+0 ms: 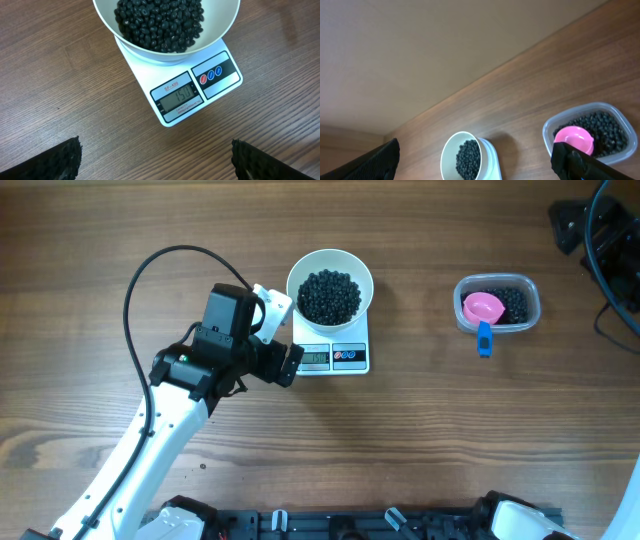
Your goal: Scoop item into bowl and weigh 150g on scale
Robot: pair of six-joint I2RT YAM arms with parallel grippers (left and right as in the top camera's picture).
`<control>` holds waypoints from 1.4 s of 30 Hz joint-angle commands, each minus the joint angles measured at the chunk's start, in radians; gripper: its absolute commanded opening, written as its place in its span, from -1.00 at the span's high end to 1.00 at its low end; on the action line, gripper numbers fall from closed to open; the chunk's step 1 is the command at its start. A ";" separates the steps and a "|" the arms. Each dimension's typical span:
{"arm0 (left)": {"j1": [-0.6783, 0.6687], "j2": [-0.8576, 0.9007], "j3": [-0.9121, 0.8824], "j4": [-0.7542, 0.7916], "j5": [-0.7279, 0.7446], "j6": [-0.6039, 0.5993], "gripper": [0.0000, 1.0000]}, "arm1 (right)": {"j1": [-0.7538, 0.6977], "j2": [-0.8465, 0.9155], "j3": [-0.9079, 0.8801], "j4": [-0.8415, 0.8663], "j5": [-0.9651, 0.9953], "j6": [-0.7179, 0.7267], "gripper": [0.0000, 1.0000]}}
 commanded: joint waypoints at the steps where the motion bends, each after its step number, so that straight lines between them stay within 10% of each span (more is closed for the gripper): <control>1: 0.006 -0.012 -0.006 0.000 -0.006 0.012 -1.00 | 0.002 -0.004 0.014 -0.001 0.022 0.010 -0.99; 25: 0.005 -0.012 -0.006 0.000 -0.006 0.012 -1.00 | -0.041 -0.302 -0.019 -0.209 0.407 -0.261 -0.99; 42: 0.006 -0.012 -0.006 0.000 -0.006 0.012 -1.00 | 0.162 -0.805 -1.151 0.872 0.480 -0.340 -0.99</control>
